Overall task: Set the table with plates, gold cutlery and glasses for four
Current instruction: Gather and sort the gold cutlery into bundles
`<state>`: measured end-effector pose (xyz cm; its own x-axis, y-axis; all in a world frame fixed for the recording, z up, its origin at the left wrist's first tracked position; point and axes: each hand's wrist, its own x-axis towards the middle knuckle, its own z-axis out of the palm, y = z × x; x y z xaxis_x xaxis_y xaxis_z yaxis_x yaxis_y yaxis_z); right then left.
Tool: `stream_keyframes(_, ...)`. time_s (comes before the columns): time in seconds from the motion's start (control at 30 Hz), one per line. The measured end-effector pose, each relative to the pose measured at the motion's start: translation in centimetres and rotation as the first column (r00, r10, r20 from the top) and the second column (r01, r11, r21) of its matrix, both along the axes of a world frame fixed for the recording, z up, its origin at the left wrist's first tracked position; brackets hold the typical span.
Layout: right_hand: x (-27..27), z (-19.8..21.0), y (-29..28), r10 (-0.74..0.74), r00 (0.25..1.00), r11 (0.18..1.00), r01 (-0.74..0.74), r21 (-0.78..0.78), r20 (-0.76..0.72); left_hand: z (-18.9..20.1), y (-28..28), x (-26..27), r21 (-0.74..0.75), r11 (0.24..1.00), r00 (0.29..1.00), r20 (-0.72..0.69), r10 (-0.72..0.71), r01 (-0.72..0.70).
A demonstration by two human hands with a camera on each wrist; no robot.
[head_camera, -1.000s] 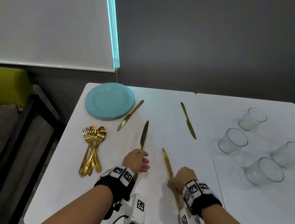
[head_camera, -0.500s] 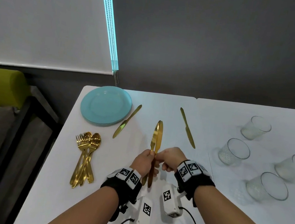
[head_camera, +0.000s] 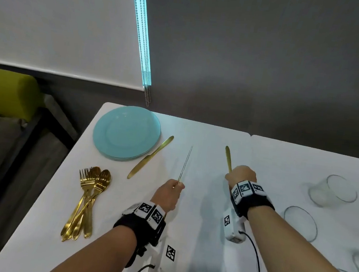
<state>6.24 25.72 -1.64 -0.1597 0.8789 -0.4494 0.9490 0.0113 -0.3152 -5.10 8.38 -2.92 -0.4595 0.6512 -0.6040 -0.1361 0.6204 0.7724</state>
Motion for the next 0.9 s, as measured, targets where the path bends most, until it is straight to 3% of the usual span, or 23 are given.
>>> stream_keyframes(0.2, -0.9, -2.7, 2.6, -0.021, 1.000, 1.000, 0.021, 0.005, 0.017, -0.8, 0.6, -1.0, 0.007, 1.000, 1.000, -0.025, 0.015, -0.015)
stream_keyframes(0.4, -1.8, -2.9, 2.8, -0.086, 0.996, 0.996, 0.085, 0.033, 0.003, -0.9, 0.8, -1.4, 0.049, 0.997, 0.996, -0.055, 0.064, -0.062)
stream_keyframes(0.7, -3.0, -1.8, -0.2, 0.020, 0.999, 0.996, -0.016, -0.084, 0.047, 0.3, 1.8, -1.7, 0.077, 0.996, 0.993, -0.104, 0.055, -0.047)
stream_keyframes(0.8, -3.8, -0.8, -1.8, 0.168, 0.983, 0.982, -0.161, -0.099, 0.070, 0.9, 2.0, -2.1, 0.086, 0.996, 0.983, -0.179, 0.028, -0.013)
stream_keyframes(0.9, -4.8, -0.2, -3.7, 0.494, 0.865, 0.869, -0.489, -0.072, 0.092, 1.5, 2.2, -2.9, 0.048, 0.996, 0.918, -0.393, -0.053, 0.078)
